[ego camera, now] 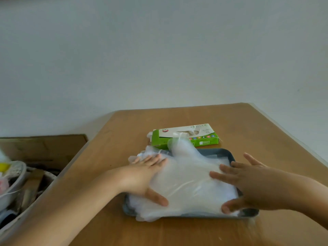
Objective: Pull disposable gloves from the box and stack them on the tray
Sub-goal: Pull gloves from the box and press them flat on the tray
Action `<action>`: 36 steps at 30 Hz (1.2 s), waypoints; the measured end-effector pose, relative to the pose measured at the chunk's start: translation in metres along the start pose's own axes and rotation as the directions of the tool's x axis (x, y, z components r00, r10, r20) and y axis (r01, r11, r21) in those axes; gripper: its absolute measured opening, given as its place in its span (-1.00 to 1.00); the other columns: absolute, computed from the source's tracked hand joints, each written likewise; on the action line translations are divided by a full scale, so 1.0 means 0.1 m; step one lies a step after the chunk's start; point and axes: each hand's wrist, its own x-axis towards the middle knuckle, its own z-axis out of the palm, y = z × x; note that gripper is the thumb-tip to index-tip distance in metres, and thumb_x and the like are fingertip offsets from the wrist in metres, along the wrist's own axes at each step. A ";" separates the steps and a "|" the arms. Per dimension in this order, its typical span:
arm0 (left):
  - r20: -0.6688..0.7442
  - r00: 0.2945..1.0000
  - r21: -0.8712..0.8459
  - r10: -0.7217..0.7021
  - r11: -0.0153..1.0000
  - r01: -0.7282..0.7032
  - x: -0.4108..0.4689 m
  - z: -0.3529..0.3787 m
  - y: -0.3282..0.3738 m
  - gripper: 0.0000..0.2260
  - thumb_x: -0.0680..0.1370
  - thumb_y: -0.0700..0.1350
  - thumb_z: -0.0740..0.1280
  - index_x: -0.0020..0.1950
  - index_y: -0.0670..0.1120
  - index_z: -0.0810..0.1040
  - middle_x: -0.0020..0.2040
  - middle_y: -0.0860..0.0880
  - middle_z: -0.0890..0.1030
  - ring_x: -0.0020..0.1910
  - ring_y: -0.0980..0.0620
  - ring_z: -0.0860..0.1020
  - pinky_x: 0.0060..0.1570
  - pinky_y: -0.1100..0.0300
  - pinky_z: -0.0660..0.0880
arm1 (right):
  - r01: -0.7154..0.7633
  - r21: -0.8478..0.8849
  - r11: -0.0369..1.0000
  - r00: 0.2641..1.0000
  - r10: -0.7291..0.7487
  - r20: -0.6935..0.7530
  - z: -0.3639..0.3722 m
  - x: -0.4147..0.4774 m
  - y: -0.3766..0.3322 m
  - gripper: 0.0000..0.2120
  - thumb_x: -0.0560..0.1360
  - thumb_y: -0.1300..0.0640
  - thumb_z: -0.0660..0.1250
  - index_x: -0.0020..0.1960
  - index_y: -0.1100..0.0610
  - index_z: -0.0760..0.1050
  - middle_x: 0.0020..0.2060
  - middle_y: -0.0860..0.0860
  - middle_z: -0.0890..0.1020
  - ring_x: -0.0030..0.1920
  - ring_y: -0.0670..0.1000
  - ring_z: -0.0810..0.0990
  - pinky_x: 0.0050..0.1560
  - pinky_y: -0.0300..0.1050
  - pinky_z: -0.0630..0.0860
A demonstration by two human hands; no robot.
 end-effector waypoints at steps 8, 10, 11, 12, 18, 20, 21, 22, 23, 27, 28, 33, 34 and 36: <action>-0.403 0.912 -0.354 -0.081 0.932 -0.073 0.42 -0.58 -0.20 -0.49 0.53 0.19 0.27 0.44 0.05 0.38 0.35 0.09 0.46 0.27 0.09 0.45 0.02 0.42 0.35 | 0.152 0.303 0.941 0.774 0.077 -0.628 -0.68 0.90 0.37 -0.80 0.57 0.11 0.25 0.08 -0.02 0.63 -0.01 -0.10 0.64 -0.10 -0.11 0.53 -0.10 -0.31 0.37; -0.405 0.905 -0.374 -0.129 0.927 -0.035 0.71 -0.59 -0.31 -0.48 0.57 0.18 0.24 0.49 0.03 0.30 0.45 0.03 0.38 0.40 0.04 0.36 0.32 0.20 0.31 | 0.160 0.291 0.943 0.759 0.071 -0.647 -0.73 1.25 0.43 -0.74 0.56 0.24 0.23 0.08 0.03 0.65 -0.09 -0.07 0.60 -0.12 -0.09 0.47 -0.13 -0.29 0.30; -0.385 0.911 -0.386 -0.149 0.922 -0.012 0.83 -0.58 -0.34 -0.46 0.57 0.17 0.25 0.51 0.03 0.26 0.48 0.01 0.33 0.44 0.02 0.32 0.39 0.14 0.26 | 0.168 0.278 0.946 0.774 0.048 -0.631 -0.73 1.40 0.43 -0.73 0.54 0.25 0.25 0.09 0.02 0.65 -0.15 -0.09 0.54 -0.13 -0.08 0.45 -0.13 -0.27 0.30; -0.358 0.920 -0.399 -0.158 0.917 0.002 0.93 -0.56 -0.36 -0.43 0.56 0.17 0.26 0.52 0.03 0.23 0.50 0.01 0.31 0.46 0.01 0.29 0.41 0.11 0.24 | 0.178 0.256 0.950 0.795 0.015 -0.606 -0.73 1.52 0.42 -0.75 0.53 0.23 0.28 0.10 0.01 0.65 -0.19 -0.08 0.48 -0.14 -0.06 0.44 -0.14 -0.24 0.31; -0.251 0.965 -0.453 -0.079 0.890 -0.045 1.20 -0.43 -0.43 -0.30 0.50 0.18 0.34 0.55 0.04 0.15 0.52 0.01 0.23 0.47 0.07 0.24 0.44 0.15 0.19 | 0.233 0.292 0.928 0.833 -0.035 -0.553 -0.65 1.89 0.43 -0.77 0.51 0.03 0.34 0.14 -0.02 0.64 -0.32 -0.11 0.34 -0.34 -0.13 0.33 -0.34 -0.34 0.28; -0.252 0.966 -0.458 -0.063 0.887 -0.062 1.23 -0.41 -0.46 -0.26 0.49 0.18 0.35 0.56 0.02 0.10 0.56 0.00 0.13 0.51 0.06 0.15 0.49 0.11 0.11 | 0.235 0.343 0.910 0.808 0.013 -0.588 -0.62 1.94 0.46 -0.81 0.46 0.17 0.38 0.05 0.11 0.67 -0.34 -0.13 0.37 -0.35 -0.16 0.33 -0.36 -0.38 0.26; -0.254 0.966 -0.453 -0.052 0.889 -0.071 1.23 -0.41 -0.46 -0.26 0.49 0.17 0.35 0.57 0.02 0.09 0.57 0.01 0.10 0.52 0.06 0.11 0.49 0.12 0.07 | 0.250 0.377 0.892 0.790 0.037 -0.612 -0.59 1.95 0.48 -0.84 0.44 0.21 0.40 0.01 0.14 0.68 -0.34 -0.13 0.39 -0.34 -0.17 0.35 -0.35 -0.39 0.27; -0.258 0.965 -0.447 -0.044 0.891 -0.079 1.23 -0.40 -0.47 -0.26 0.50 0.17 0.34 0.57 0.02 0.07 0.58 0.01 0.08 0.54 0.07 0.07 0.50 0.13 0.03 | 0.275 0.424 0.863 0.770 0.066 -0.634 -0.57 1.95 0.49 -0.87 0.44 0.22 0.42 -0.04 0.15 0.69 -0.34 -0.13 0.41 -0.35 -0.17 0.36 -0.33 -0.39 0.27; -0.259 0.965 -0.443 -0.039 0.892 -0.083 1.24 -0.40 -0.47 -0.26 0.50 0.17 0.33 0.57 0.02 0.06 0.58 0.02 0.05 0.54 0.08 0.03 0.50 0.15 -0.01 | 0.307 0.476 0.824 0.753 0.097 -0.651 -0.55 1.94 0.50 -0.91 0.43 0.21 0.44 -0.08 0.14 0.70 -0.34 -0.13 0.42 -0.36 -0.16 0.37 -0.33 -0.38 0.29; -0.252 0.967 -0.451 -0.041 0.889 -0.079 1.25 -0.39 -0.50 -0.24 0.49 0.20 0.32 0.57 0.05 0.03 0.59 0.05 0.00 0.55 0.10 -0.05 0.52 0.08 -0.05 | 0.359 0.549 0.755 0.737 0.131 -0.663 -0.51 1.92 0.54 -0.95 0.46 0.14 0.43 -0.16 0.05 0.65 -0.32 -0.13 0.44 -0.37 -0.16 0.37 -0.34 -0.39 0.31; -0.249 0.967 -0.455 -0.044 0.887 -0.077 1.25 -0.38 -0.50 -0.25 0.50 0.19 0.32 0.57 0.05 0.03 0.59 0.05 0.00 0.55 0.10 -0.05 0.52 0.09 -0.05 | 0.352 0.536 0.767 0.739 0.124 -0.663 -0.51 1.92 0.54 -0.93 0.48 0.14 0.40 -0.17 0.02 0.62 -0.30 -0.13 0.45 -0.35 -0.16 0.38 -0.32 -0.40 0.32; -0.239 0.970 -0.474 -0.051 0.878 -0.071 1.25 -0.39 -0.50 -0.24 0.48 0.21 0.33 0.57 0.06 0.06 0.58 0.07 0.05 0.53 0.09 0.07 0.51 0.10 0.03 | 0.436 0.649 0.623 0.656 0.273 -0.703 -0.52 1.92 0.63 -0.91 0.52 0.18 0.36 -0.17 0.11 0.56 -0.25 0.00 0.50 -0.24 -0.03 0.43 -0.25 -0.35 0.34; -0.235 0.970 -0.478 -0.059 0.876 -0.063 1.25 -0.40 -0.49 -0.24 0.48 0.21 0.34 0.57 0.05 0.07 0.57 0.07 0.08 0.53 0.08 0.10 0.50 0.11 0.06 | 0.475 0.693 0.542 0.652 0.311 -0.691 -0.55 1.89 0.66 -0.91 0.52 0.19 0.35 -0.16 0.15 0.57 -0.24 0.07 0.53 -0.22 -0.02 0.46 -0.20 -0.31 0.37; -0.228 0.971 -0.481 -0.072 0.876 -0.048 1.24 -0.42 -0.48 -0.26 0.48 0.20 0.34 0.56 0.04 0.11 0.55 0.08 0.15 0.48 0.06 0.21 0.45 0.16 0.14 | 0.600 0.722 0.345 0.619 0.371 -0.692 -0.65 1.75 0.71 -0.90 0.53 0.19 0.34 -0.15 0.18 0.56 -0.23 0.16 0.57 -0.18 0.02 0.48 -0.05 -0.17 0.41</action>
